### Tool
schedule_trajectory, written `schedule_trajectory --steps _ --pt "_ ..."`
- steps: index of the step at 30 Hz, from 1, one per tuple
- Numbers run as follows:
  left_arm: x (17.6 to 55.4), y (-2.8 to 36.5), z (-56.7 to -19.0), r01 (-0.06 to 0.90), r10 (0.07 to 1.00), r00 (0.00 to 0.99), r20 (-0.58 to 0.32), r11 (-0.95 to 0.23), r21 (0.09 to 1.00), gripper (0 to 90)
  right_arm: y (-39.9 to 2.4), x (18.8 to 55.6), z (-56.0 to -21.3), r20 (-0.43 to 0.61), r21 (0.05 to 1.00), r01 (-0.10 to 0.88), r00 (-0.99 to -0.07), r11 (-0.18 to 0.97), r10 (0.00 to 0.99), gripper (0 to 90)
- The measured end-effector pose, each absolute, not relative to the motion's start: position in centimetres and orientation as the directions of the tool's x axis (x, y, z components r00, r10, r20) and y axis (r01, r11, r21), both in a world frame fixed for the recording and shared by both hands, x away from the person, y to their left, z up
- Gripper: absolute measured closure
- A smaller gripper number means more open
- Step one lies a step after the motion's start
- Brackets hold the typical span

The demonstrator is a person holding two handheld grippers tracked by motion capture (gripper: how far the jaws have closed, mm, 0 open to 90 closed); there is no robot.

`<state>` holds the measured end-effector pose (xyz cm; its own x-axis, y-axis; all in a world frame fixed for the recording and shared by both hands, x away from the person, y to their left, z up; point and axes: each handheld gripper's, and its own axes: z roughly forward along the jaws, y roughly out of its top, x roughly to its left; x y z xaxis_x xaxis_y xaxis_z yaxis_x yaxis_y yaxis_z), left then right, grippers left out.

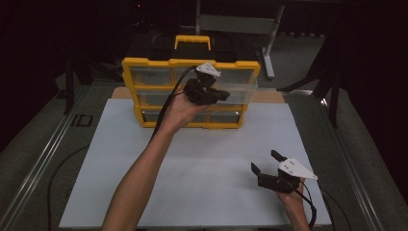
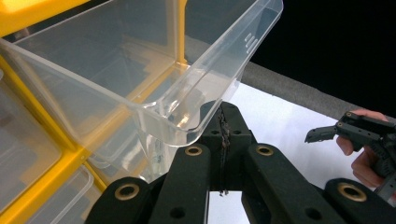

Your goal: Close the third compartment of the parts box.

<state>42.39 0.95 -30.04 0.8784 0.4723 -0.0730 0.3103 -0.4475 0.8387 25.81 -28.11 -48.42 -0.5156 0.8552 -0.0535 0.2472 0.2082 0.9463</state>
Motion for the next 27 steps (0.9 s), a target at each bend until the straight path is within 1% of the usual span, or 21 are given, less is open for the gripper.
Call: schedule_trajectory --steps 27 --pt "43.9 0.4 -30.3 0.333 0.519 0.851 -0.079 -0.417 0.846 90.0 -28.2 25.8 -48.4 -0.049 0.947 0.249 -0.516 0.205 0.855 11.6"
